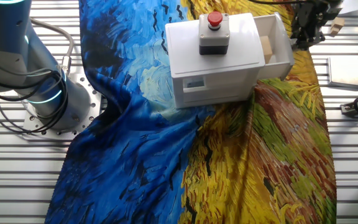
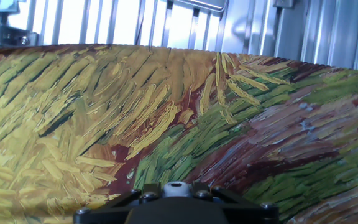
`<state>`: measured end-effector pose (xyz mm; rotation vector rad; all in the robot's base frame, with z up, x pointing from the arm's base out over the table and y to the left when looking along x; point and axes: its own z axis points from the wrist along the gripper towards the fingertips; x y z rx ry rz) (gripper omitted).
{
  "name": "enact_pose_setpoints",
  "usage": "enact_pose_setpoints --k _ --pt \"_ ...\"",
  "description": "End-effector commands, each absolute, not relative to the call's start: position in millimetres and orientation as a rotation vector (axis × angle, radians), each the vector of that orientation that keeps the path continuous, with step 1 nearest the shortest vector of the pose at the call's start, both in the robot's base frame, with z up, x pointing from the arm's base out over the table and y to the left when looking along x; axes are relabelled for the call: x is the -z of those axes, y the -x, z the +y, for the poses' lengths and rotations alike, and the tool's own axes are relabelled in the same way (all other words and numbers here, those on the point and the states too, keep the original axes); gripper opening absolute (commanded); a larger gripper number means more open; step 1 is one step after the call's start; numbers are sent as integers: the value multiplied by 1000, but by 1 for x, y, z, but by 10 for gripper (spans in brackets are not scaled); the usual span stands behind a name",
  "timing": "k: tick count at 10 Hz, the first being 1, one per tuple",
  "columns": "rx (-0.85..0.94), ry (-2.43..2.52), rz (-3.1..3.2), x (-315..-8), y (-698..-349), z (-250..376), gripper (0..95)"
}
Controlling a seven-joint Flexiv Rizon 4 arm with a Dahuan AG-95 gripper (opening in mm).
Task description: Take something out of a drawer
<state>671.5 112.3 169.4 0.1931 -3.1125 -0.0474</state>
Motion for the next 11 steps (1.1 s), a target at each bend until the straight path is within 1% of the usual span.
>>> enact_pose_setpoints --k 1,11 --pt "49 -191 -3122 -169 -667 111 0" --pt "56 -202 -3120 -165 -671 111 0"
